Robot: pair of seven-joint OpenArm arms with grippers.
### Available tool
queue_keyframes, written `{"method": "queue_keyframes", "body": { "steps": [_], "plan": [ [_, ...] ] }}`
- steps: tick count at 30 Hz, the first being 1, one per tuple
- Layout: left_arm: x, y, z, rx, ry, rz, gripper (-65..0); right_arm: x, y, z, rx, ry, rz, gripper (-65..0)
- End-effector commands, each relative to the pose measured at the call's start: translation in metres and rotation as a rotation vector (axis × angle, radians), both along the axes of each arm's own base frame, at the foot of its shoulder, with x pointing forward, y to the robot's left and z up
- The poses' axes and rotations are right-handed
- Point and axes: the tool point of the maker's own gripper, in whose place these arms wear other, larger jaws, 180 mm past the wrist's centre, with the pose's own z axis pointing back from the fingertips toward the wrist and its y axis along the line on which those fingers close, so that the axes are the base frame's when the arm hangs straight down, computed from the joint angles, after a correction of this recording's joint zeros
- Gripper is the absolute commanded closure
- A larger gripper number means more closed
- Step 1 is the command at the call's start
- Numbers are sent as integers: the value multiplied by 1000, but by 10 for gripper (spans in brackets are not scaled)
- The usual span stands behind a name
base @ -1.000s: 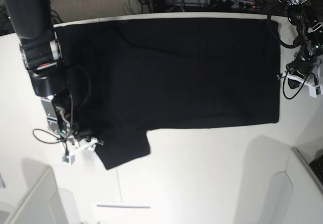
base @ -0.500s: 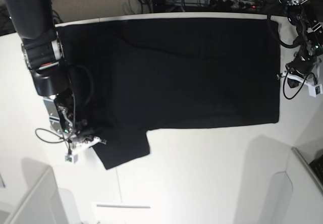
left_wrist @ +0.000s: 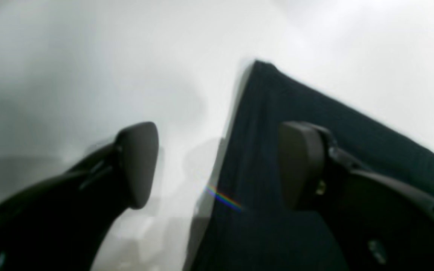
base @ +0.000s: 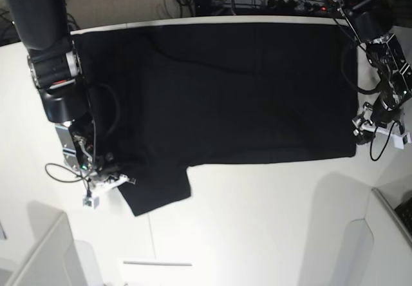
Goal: Fold the T-shirt properly
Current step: 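Move the left gripper to the opposite hem corner and grasp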
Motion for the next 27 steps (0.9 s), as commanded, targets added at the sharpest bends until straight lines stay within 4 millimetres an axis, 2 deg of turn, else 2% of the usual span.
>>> {"method": "queue_keyframes", "body": {
  "steps": [1,4,11,17,21,27],
  "plan": [
    [13,14,18,55,-29,4,-481,15,-2,18,6,-43,-4,0],
    [25,24,16,124,27,8,-482,15,-2,18,6,-45,-3,0],
    [50,18,6,92,65,14,-489,15,-2,19,6,-46,-2,0],
    [81,-18,-4,104,90,-109,-481,16,-1,20,7,-49,-1,0],
    [79,-26,-21,102,112,-128,-481,16,-1,20,8,-51,-1,0],
    [77,-30,-30,84,132,-130,-477,16,-1,20,8,-51,-1,0]
  ]
}}
